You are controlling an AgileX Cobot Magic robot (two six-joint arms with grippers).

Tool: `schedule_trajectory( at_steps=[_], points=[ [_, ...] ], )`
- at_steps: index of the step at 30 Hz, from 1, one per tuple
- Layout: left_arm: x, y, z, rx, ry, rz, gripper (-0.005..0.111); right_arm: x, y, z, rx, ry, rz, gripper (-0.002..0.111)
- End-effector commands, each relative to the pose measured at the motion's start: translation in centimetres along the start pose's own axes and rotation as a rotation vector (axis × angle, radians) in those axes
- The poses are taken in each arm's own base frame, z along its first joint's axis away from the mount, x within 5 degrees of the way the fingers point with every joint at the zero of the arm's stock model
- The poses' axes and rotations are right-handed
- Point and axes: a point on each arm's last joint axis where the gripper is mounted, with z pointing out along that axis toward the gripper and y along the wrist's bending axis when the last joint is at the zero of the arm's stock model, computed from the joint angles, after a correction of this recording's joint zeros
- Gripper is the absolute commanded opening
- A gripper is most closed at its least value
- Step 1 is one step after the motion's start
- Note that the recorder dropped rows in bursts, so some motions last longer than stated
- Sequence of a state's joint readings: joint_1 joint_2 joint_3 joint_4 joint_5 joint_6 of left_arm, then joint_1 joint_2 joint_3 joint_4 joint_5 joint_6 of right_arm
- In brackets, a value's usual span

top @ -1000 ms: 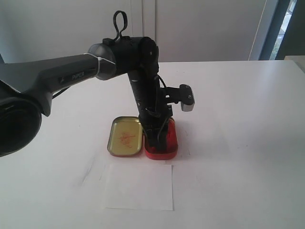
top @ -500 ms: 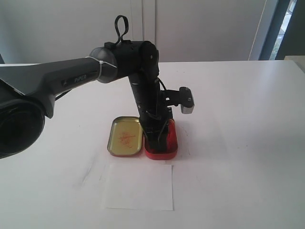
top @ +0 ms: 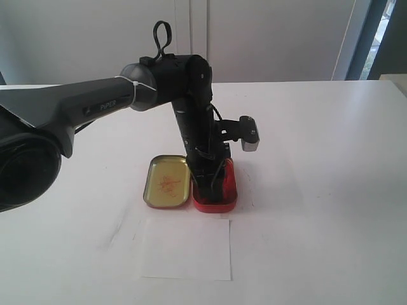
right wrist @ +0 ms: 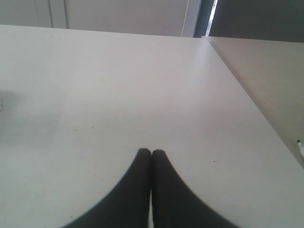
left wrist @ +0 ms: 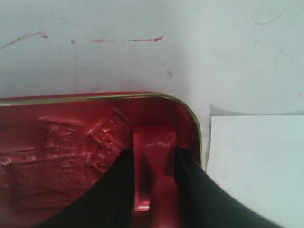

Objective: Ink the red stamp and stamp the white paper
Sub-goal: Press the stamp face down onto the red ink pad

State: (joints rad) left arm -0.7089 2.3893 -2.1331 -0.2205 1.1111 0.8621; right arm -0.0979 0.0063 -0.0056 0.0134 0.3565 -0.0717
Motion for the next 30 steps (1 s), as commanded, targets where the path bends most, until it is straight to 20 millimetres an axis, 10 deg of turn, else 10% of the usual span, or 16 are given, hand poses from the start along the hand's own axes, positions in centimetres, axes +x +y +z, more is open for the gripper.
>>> schedule_trajectory(
  at_steps=[1,20,30],
  points=[
    [0.3,0.1,1.7,0.034,0.021,-0.004,0.000,0.0,0.0,0.0,0.007,-0.014,-0.007,0.000],
    [0.5,0.1,2.4,0.050,0.035,-0.007,0.000,0.0,0.0,0.0,0.007,-0.014,-0.007,0.000],
    [-0.2,-0.3,-1.1,-0.008,0.009,0.020,0.000,0.0,0.0,0.0,0.007,-0.014,-0.007,0.000]
  ],
)
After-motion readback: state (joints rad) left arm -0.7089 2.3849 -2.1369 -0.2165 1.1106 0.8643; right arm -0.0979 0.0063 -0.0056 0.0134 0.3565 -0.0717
